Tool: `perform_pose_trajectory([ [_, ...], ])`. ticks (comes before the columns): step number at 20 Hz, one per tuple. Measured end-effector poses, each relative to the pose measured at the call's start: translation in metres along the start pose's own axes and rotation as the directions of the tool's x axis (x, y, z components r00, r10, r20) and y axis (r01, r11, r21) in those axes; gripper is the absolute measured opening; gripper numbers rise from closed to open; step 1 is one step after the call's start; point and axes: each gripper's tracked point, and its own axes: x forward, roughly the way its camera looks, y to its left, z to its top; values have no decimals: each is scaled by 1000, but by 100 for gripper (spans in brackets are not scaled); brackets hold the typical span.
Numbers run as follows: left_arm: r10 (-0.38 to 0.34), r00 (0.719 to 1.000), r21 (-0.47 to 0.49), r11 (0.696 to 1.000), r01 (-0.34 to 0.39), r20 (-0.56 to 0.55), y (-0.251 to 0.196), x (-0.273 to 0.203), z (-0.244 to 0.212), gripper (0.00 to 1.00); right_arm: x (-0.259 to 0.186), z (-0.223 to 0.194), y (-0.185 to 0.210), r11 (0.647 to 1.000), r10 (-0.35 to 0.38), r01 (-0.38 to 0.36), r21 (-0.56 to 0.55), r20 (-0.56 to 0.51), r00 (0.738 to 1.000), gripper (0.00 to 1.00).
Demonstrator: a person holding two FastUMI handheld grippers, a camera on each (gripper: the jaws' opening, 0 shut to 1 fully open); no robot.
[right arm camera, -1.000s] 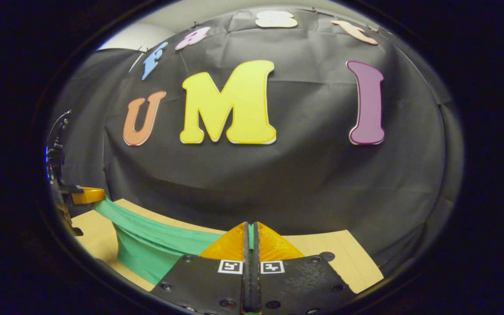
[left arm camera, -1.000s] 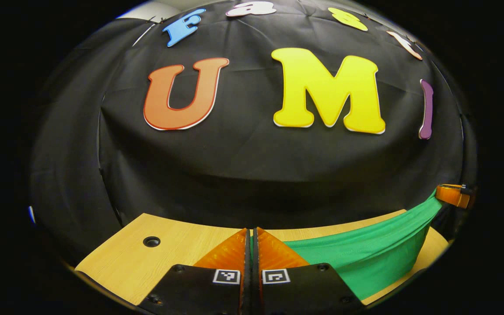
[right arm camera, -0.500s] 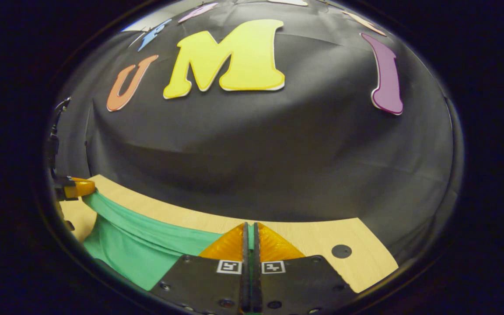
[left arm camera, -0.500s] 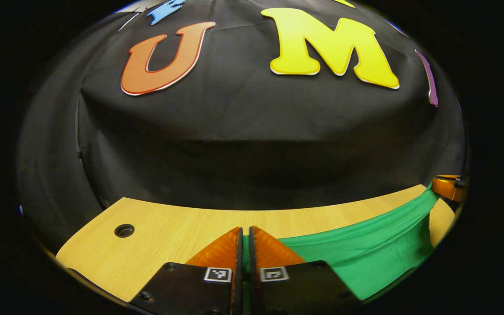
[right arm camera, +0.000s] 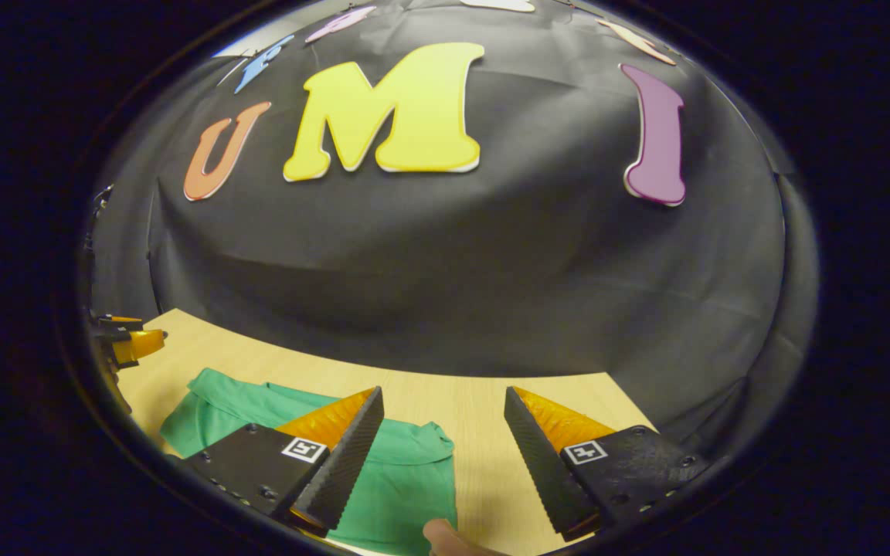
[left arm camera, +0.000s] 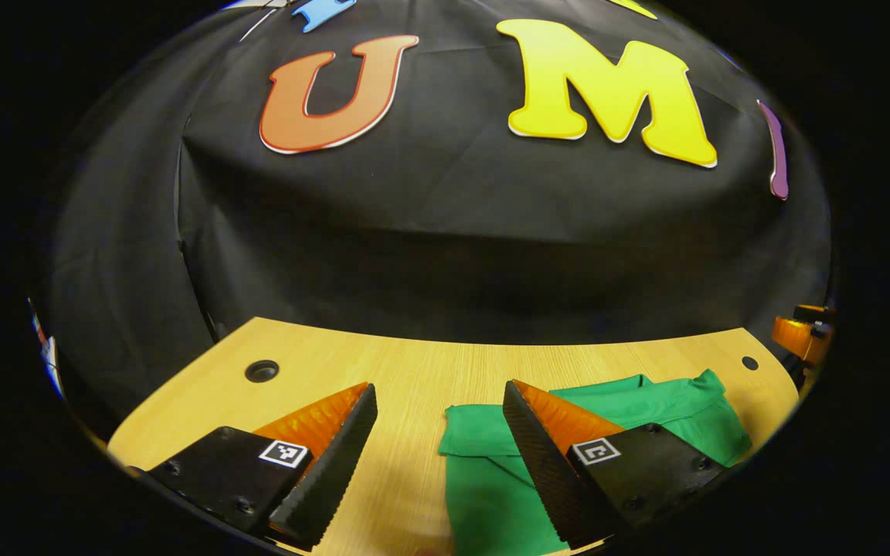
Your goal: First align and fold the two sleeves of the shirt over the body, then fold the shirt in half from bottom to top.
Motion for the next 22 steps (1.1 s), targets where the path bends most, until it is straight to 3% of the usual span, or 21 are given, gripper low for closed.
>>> perform_pose_trajectory([
  [3, -6, 998, 3, 1000, 6, 57, -2, -54, 19, 100, -58, 20, 1, 999, 12, -10, -40, 62, 998, 96],
  [6, -32, 993, -13, 999, 33, 114, -14, -119, 32, 100, -118, 30, 4, 999, 45, -45, -7, 103, 994, 94],
  [10, -38, 985, 37, 999, 32, 170, -30, -204, 31, 100, -194, 36, -1, 998, 66, -65, -11, 179, 982, 95],
  [13, -34, 982, 65, 998, 22, 188, -44, -260, 13, 100, -246, 22, -8, 998, 63, -56, -36, 201, 978, 95],
  [17, -59, 980, 33, 998, 53, 190, -64, -327, -15, 100, -325, -3, -20, 997, 83, -81, -17, 194, 978, 96],
  [22, -85, 969, 16, 996, 83, 234, -72, -386, -39, 100, -415, -44, -36, 999, 53, -52, -8, 241, 969, 95],
])
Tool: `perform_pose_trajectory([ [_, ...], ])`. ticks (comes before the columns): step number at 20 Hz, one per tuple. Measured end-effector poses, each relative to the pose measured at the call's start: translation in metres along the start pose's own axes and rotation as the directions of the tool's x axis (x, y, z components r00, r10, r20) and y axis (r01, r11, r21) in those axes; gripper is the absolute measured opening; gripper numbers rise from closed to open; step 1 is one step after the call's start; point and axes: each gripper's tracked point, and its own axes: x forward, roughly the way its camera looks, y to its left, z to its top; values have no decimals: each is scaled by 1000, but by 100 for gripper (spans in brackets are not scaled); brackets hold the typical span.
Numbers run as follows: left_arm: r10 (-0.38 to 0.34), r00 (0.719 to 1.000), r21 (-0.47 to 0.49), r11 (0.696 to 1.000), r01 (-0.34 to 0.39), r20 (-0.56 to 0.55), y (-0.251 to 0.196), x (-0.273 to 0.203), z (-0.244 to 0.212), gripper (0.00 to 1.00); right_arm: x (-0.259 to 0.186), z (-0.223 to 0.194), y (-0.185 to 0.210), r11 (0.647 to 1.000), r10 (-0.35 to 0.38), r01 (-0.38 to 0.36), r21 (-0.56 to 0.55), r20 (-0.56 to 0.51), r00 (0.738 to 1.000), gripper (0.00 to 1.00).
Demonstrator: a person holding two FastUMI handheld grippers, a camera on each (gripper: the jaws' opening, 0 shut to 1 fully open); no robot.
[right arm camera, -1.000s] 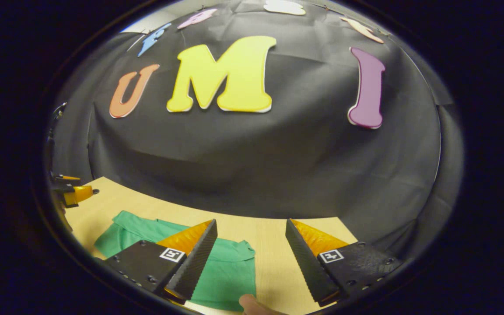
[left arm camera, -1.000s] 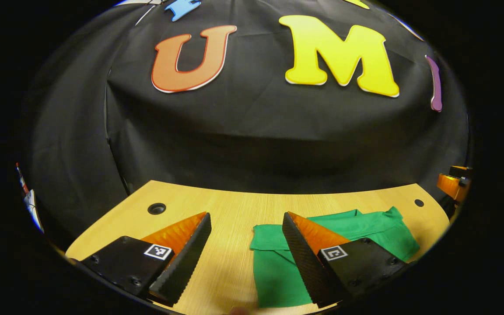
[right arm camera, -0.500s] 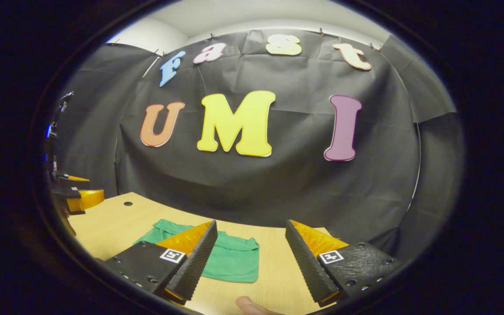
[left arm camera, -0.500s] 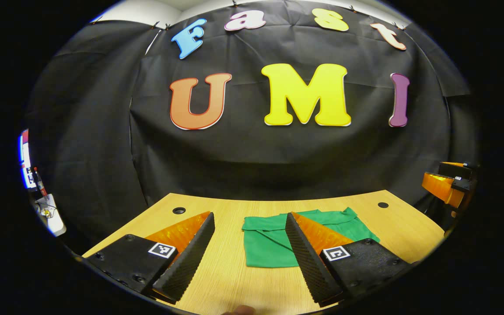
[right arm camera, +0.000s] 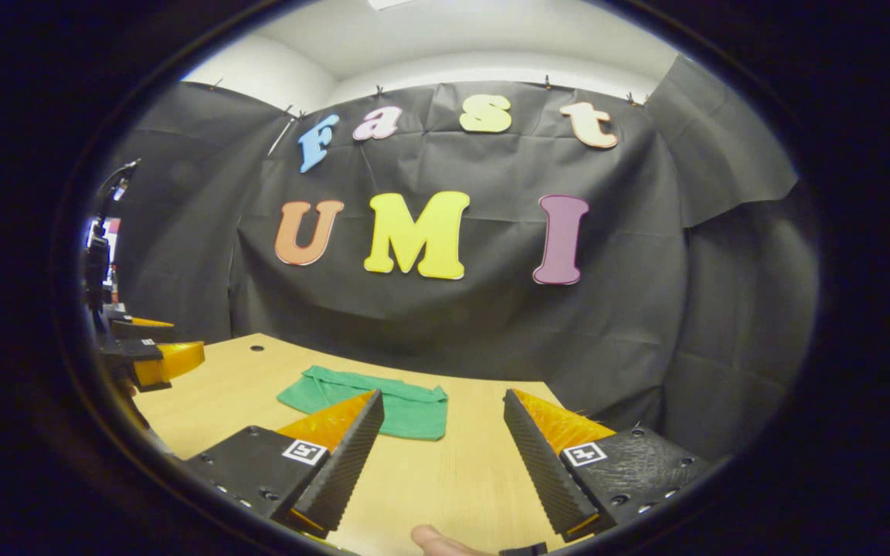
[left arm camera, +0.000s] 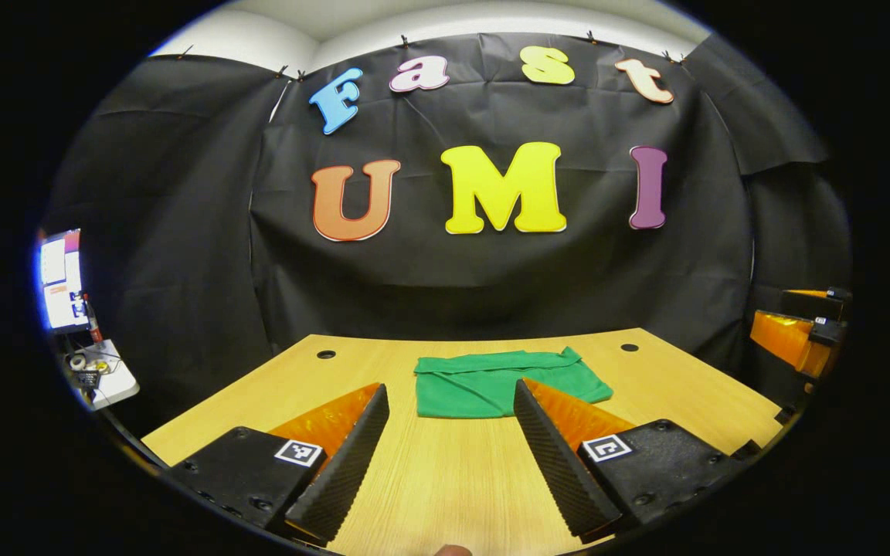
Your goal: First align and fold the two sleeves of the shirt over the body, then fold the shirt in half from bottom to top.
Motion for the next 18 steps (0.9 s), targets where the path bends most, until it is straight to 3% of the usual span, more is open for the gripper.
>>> perform_pose_trajectory([
  [5, -18, 1000, 30, 999, 17, 18, 4, -17, -7, 100, -34, -12, 6, 999, -29, 30, -34, 54, 998, 95],
  [10, -55, 998, 15, 998, 55, 20, -7, -24, -6, 100, -33, -20, 18, 999, -28, 28, -28, 32, 999, 95],
  [14, -39, 998, 62, 997, 36, 43, -8, -25, -2, 100, -30, -17, 16, 998, -39, 41, -48, 44, 998, 95],
  [18, -38, 999, 32, 999, 37, 22, -13, -23, -9, 100, -33, -16, 16, 998, -31, 34, -57, 51, 998, 96],
])
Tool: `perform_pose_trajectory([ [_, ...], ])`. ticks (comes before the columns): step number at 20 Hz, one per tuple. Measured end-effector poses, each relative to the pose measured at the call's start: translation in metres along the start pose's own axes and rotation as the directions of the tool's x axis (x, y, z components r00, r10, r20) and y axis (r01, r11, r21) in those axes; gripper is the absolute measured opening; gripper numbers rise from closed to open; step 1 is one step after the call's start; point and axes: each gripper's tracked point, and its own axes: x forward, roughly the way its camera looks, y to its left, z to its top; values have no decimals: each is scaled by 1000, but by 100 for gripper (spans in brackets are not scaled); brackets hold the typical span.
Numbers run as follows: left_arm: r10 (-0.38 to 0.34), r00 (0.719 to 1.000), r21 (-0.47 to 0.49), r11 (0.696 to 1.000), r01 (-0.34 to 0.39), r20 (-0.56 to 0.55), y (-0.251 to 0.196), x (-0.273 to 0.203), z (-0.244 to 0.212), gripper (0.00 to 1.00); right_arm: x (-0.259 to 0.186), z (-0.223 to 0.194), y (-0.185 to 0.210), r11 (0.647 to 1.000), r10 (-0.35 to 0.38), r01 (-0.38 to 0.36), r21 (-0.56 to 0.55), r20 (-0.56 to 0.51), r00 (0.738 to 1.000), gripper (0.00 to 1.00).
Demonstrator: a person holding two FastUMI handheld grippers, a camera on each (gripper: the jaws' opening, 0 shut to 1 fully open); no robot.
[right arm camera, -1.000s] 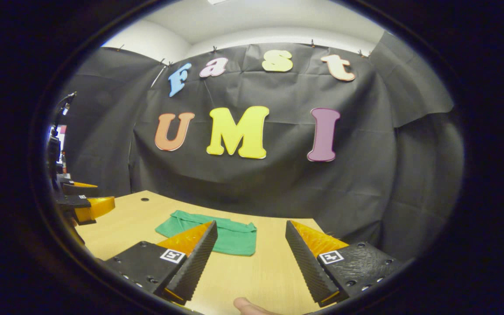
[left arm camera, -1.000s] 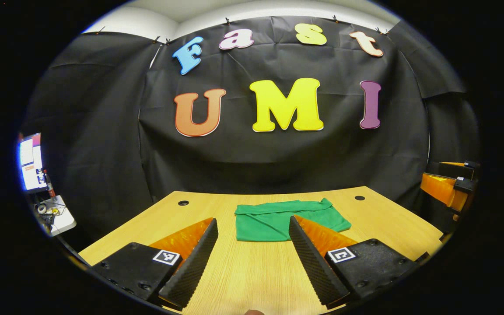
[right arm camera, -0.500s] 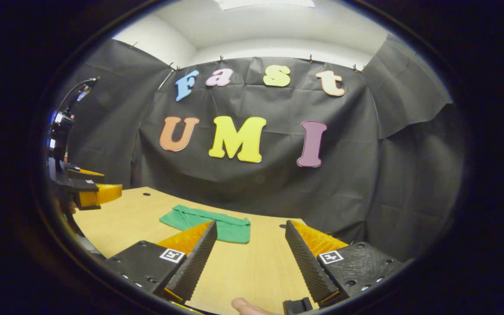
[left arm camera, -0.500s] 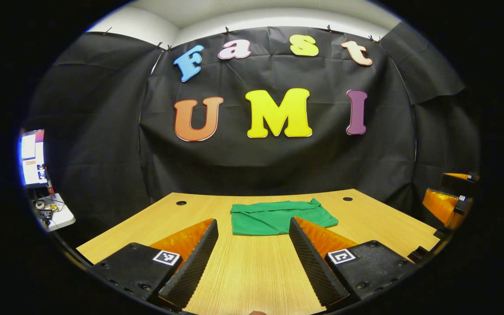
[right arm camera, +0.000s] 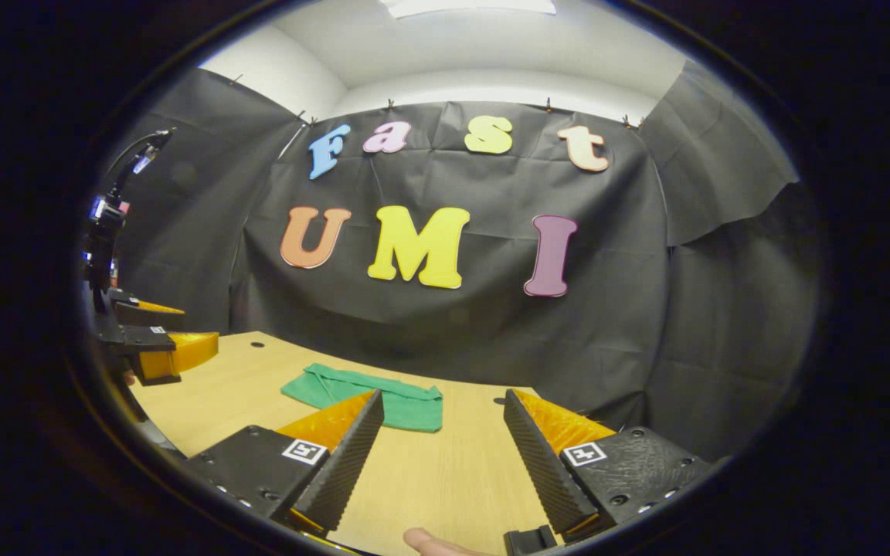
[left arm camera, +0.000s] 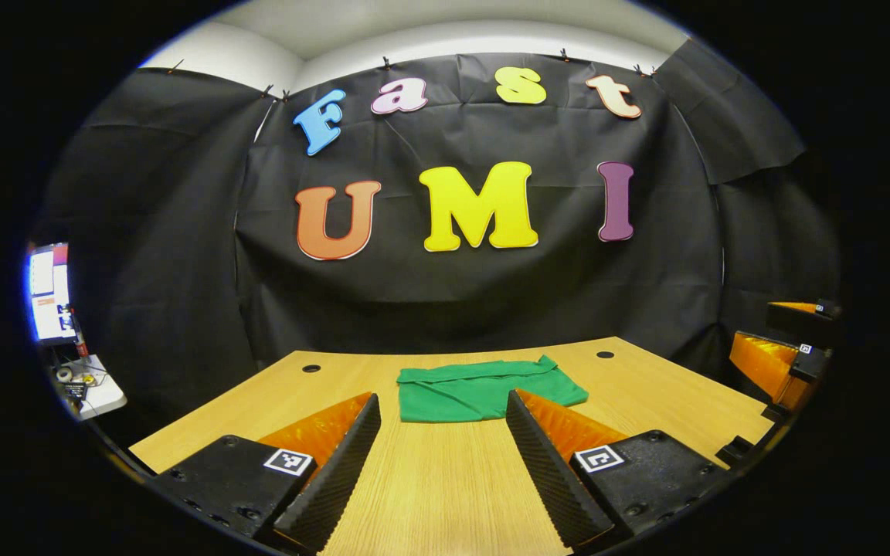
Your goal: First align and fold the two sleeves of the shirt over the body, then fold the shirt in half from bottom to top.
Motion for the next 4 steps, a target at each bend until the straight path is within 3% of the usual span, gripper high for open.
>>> perform_pose_trajectory([
  [4, 12, 1000, -3, 1000, -12, 2, 6, 3, 1, 100, 4, -6, 1, 1000, 14, -14, -6, -20, 1000, 95],
])
